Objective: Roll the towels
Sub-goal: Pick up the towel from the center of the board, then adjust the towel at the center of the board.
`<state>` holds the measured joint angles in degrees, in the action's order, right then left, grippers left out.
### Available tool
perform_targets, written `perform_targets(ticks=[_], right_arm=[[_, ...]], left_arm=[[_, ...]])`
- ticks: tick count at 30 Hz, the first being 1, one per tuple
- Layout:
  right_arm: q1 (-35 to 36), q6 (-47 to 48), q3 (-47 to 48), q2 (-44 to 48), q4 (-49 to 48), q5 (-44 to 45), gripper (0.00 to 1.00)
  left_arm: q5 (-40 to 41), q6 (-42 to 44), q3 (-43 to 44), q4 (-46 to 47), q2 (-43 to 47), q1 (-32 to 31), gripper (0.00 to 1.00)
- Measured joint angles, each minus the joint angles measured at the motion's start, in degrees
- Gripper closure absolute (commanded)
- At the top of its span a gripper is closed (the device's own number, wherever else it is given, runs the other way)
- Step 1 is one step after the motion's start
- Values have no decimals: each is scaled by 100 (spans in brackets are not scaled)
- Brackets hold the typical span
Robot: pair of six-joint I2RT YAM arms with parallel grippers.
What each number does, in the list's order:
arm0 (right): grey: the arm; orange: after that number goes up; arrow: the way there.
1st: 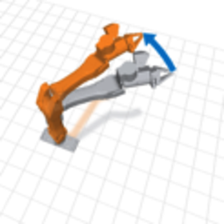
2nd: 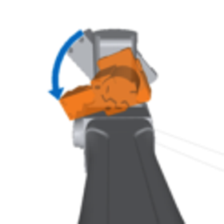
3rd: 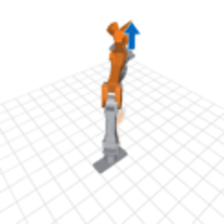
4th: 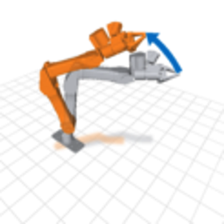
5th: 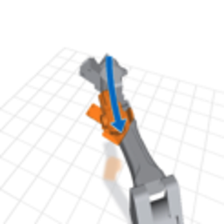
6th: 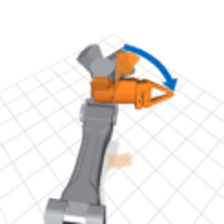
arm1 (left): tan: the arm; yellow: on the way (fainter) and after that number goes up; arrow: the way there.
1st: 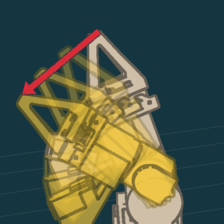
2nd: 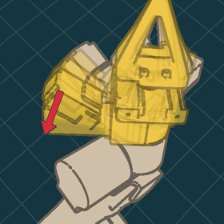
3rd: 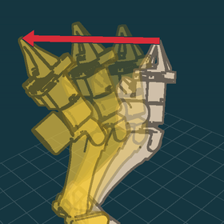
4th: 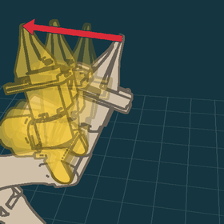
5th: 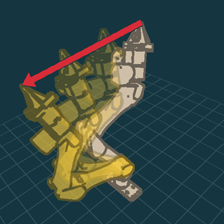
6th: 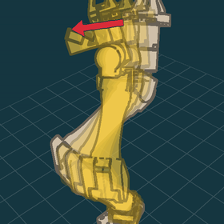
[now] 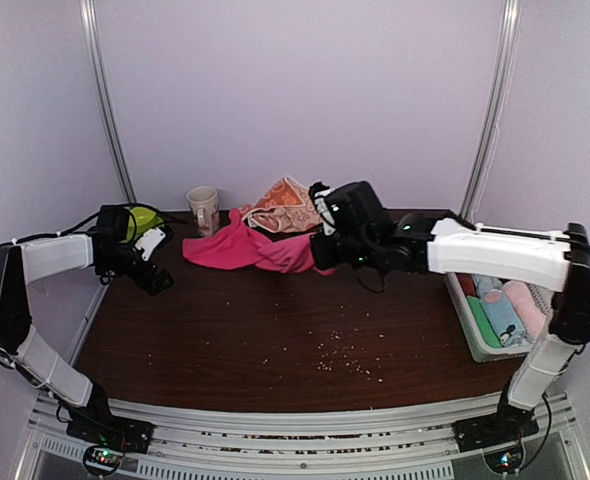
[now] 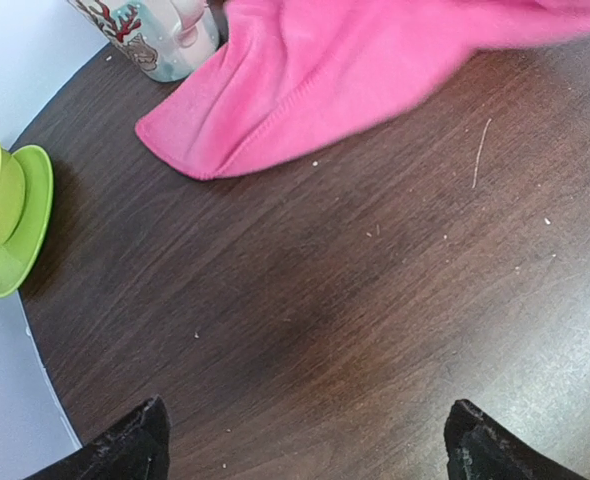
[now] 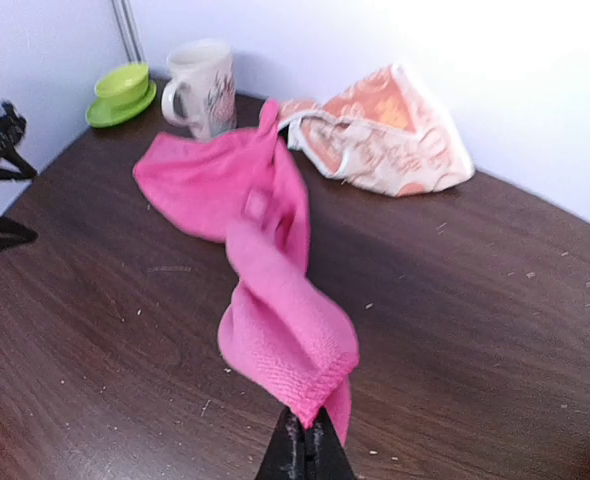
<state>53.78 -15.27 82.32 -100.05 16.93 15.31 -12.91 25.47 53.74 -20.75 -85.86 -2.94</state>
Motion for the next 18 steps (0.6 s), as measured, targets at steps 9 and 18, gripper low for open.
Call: perform_targets(ticks=[9, 18], right_arm=[[22, 125, -2031, 1781, 927, 894, 100], [22, -317, -2677, 1823, 1762, 1521, 100]], left_arm=[[-125, 2, 385, -76, -267, -20, 2], [114, -7, 1252, -114, -992, -413, 2]])
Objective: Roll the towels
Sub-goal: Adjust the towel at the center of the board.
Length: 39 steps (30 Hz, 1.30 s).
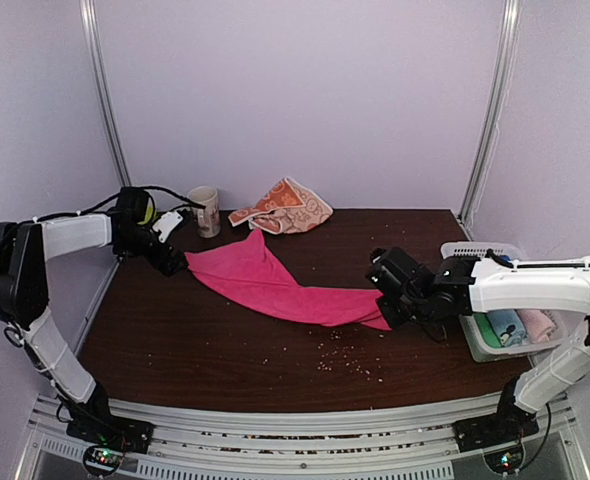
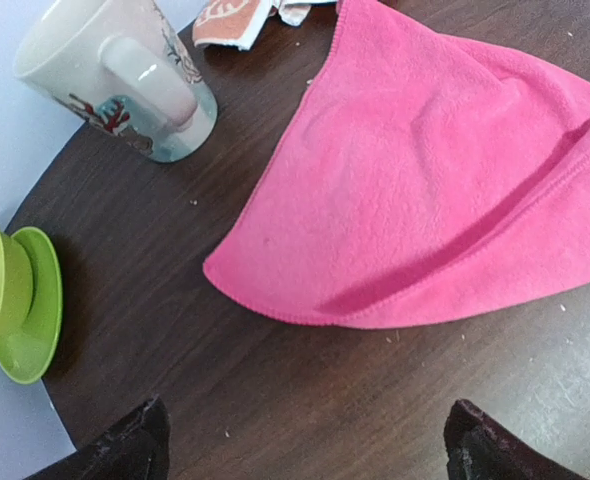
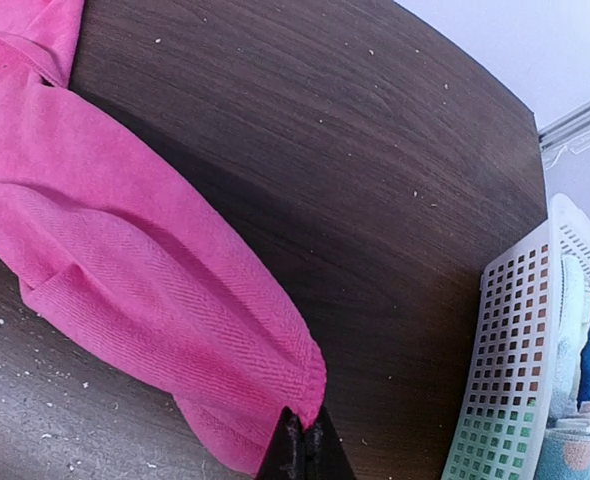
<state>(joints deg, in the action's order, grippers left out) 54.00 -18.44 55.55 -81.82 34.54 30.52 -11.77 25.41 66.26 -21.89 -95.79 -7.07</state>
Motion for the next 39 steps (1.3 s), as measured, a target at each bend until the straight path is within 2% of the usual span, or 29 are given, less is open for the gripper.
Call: perform_targets(ticks=[6, 10, 19, 26, 32, 39], right_arm=[[2, -184, -173, -258, 52, 315, 100], [-4, -393, -136, -533, 225, 846, 100], [-42, -494, 68, -973, 339, 1360, 100], [-42, -439, 68, -960, 236, 1386, 100], [-44, -273, 87, -741, -33, 1329, 99], [-52, -39, 133, -699, -378, 1213, 99]], left_arm=[[203, -2, 898, -4, -866, -352, 3], [466, -149, 1384, -9, -1473, -608, 6], [1403, -398, 1631, -20, -2393, -918, 8], [2039, -389, 1355, 289, -2258, -1019, 8], [2367, -240, 411, 575, -1628, -1034, 8], [2194, -7, -586, 227, -745, -1027, 8]])
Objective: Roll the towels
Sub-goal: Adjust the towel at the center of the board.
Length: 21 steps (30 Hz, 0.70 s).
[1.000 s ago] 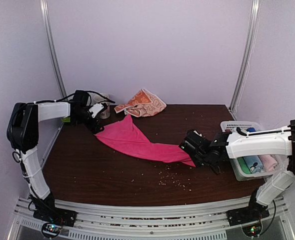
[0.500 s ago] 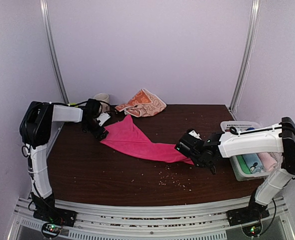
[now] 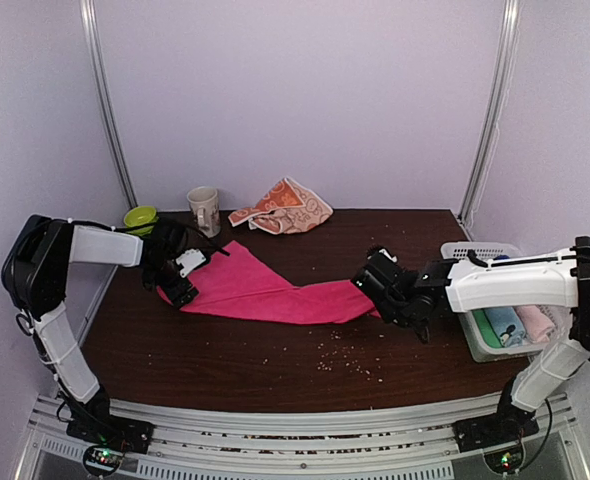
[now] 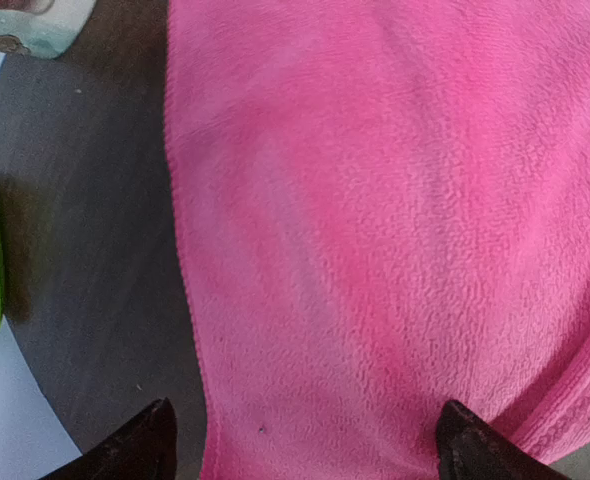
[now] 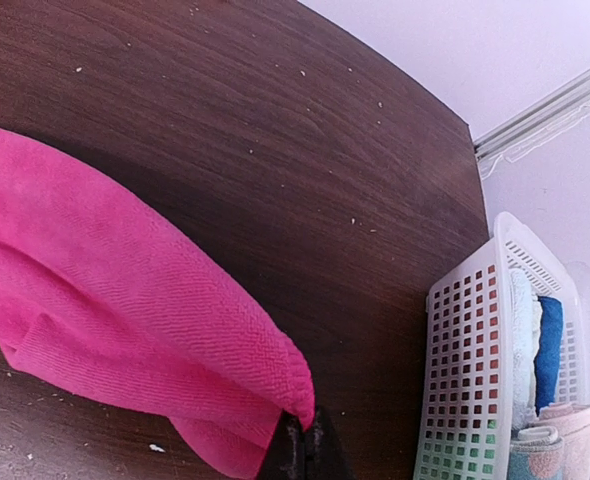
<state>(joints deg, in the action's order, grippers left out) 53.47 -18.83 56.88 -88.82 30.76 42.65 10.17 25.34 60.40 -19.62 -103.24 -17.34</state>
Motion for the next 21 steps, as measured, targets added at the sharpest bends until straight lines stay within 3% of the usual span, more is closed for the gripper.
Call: perform_targets(ticks=[6, 7, 10, 13, 15, 17, 21], right_arm=[[0, 363, -282, 321, -413, -328, 94], [-4, 409, -330, 372, -442, -358, 89], [-13, 450, -345, 382, -472, -428, 52], [-13, 518, -319, 332, -439, -496, 37], [-13, 544, -282, 254, -435, -538, 22], [-15, 560, -282, 199, -452, -649, 14], [-109, 546, -282, 199, -621, -1117, 11]], left_arm=[[-782, 348, -332, -1187, 535, 4, 6], [-946, 407, -332, -1405, 588, 4, 5], [-1384, 538, -271, -1934, 697, 4, 2], [-1672, 584, -37, -2264, 710, 4, 2], [-1808, 581, 236, -2404, 710, 4, 2], [-1886, 557, 557, -2470, 706, 4, 2], [-1897, 446, 1224, -2459, 649, 4, 2]])
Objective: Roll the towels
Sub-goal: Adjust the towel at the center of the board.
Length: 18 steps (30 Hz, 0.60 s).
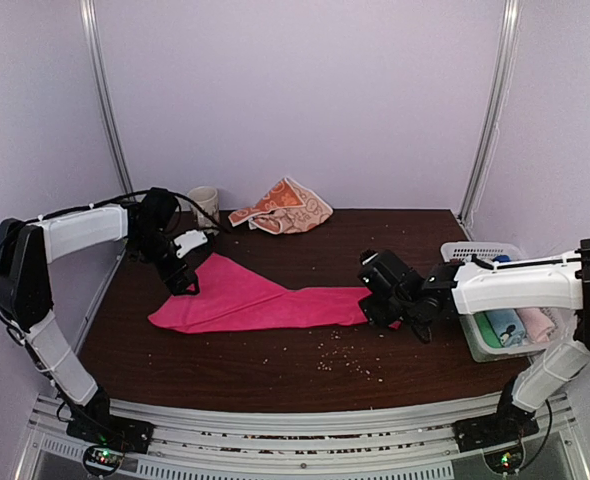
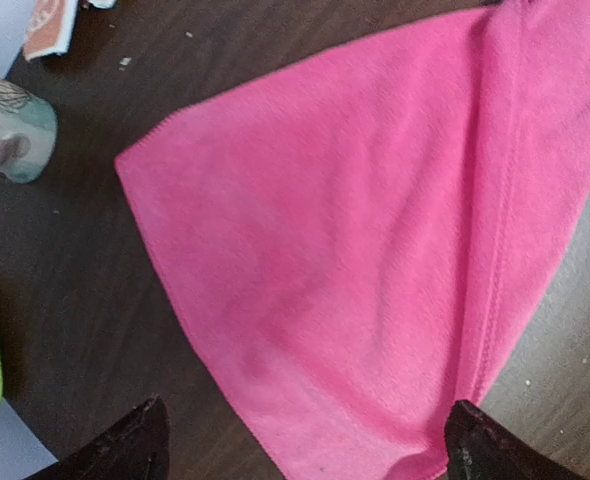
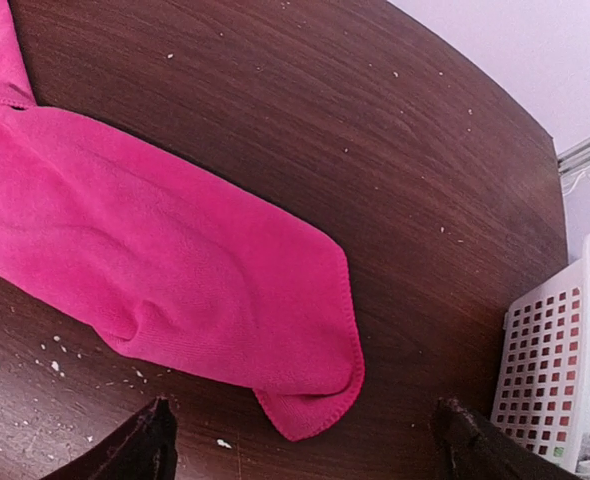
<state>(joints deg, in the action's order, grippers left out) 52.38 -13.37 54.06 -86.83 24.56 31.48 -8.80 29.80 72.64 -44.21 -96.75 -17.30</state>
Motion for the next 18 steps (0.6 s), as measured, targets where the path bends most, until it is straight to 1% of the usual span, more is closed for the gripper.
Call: perform_targets(ticks=[4, 7, 11, 13, 16, 18], right_arm=[[-422, -9, 50, -9, -280, -796, 11], [-782, -17, 393, -214, -393, -1244, 11], [-1163, -101, 1115, -916, -586, -1631, 12], [-1311, -162, 1366, -1276, -654, -1792, 14], [-1499, -299, 1624, -1775, -723, -2009, 19], [-1600, -382, 1698, -2039, -769, -2124, 20]], left_arm=[[247, -188, 527, 275, -308, 0, 2], [551, -352, 778, 595, -710, 7, 2], [968, -551, 1132, 920, -1370, 11, 2], [1126, -616, 1322, 1040, -1681, 11, 2], [1235, -684, 1582, 1141, -2026, 11, 2], [1276, -710, 1659, 1172, -2127, 11, 2]])
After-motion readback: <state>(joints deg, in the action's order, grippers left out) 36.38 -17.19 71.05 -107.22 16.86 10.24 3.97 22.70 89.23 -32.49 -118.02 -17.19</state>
